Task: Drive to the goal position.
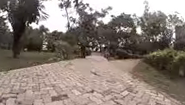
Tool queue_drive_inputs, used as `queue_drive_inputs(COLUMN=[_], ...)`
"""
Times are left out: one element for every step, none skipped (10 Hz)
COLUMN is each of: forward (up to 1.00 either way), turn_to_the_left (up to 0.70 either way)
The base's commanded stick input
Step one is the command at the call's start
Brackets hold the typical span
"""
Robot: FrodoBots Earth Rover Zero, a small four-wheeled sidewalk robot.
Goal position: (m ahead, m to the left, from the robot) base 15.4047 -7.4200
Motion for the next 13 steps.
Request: queue_drive_inputs(forward=[0.7, 0.7, 0.7, 0.7, 0.7, 0.7, 0.7, 0.7, 0.7, 0.7, 0.7, 0.7, 0.7], turn_to_the_left=[0.0, 0.0, 0.0, 0.0, 0.0, 0.0, 0.0, 0.0, 0.0, -0.17, 0.0, 0.0, 0.0])
